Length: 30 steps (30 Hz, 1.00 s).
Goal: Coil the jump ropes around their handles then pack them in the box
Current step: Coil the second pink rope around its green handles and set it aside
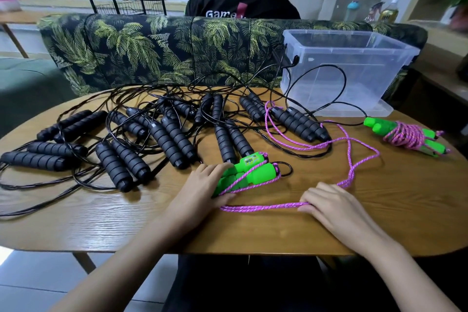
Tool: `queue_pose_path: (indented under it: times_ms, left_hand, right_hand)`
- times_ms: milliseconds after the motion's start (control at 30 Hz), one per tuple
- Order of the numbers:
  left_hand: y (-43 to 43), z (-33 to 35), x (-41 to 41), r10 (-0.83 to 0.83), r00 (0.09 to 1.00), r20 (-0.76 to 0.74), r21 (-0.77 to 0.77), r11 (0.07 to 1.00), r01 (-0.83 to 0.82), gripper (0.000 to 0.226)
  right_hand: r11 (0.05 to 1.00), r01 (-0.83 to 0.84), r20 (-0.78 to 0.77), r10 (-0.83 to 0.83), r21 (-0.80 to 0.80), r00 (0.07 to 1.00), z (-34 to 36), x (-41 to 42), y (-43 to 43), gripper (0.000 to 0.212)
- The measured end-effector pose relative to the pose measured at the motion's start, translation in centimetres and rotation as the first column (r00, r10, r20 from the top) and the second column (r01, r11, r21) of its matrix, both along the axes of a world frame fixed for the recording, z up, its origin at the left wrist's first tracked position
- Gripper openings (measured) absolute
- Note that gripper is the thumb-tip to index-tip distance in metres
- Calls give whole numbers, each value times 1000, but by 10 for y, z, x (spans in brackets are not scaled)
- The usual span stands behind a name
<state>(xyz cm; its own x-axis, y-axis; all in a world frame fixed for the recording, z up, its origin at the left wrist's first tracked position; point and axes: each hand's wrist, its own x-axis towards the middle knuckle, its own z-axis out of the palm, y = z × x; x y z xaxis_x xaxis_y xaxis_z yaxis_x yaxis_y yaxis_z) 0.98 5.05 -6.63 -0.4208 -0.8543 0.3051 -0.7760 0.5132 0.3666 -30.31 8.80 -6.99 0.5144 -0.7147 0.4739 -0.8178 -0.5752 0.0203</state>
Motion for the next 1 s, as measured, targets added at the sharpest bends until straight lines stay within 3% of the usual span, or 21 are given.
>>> queue_pose_path:
  times_ms: [167,267,433,567,633,733,800,900,1000]
  left_hand:
    - [-1,21,6,-31,991,-131,-52,998,25,68]
    - [5,46,10,-159,972,-172,-133,981,137,64]
    - [28,70,-2,-383,915,126,-158,903,400,62]
    - [37,63,-24,-132,914,383,-307,915,261,81]
    - [29,57,-28,7,911,413,-393,904,171,89]
    - [17,49,-30,166,878,448,-390,921,25,110]
    - [10,49,-30,221,860,460,-365,930,-44,108]
    - [3,50,-27,296,854,428,-361,922,-139,96]
    - [0,57,-23,319,876,360,-317,925,-207,83]
  right_hand:
    - [961,3,160,-49,278,986,8,-12,-11,33]
    - [884,-2,220,-114,467,969,20,-18,-28,19]
    - [712,-75,265,-159,698,951,59,-6,-80,25]
    - [793,-67,349,-189,605,918,107,29,-100,29]
    - [832,-120,429,-150,542,891,127,48,-92,27]
    - [828,-232,526,-87,511,846,143,65,-62,25]
    - [823,-268,513,-33,502,858,146,68,-41,24]
    - [857,-176,376,-22,485,926,137,62,-16,27]
    - [854,-167,404,-55,493,913,119,56,5,27]
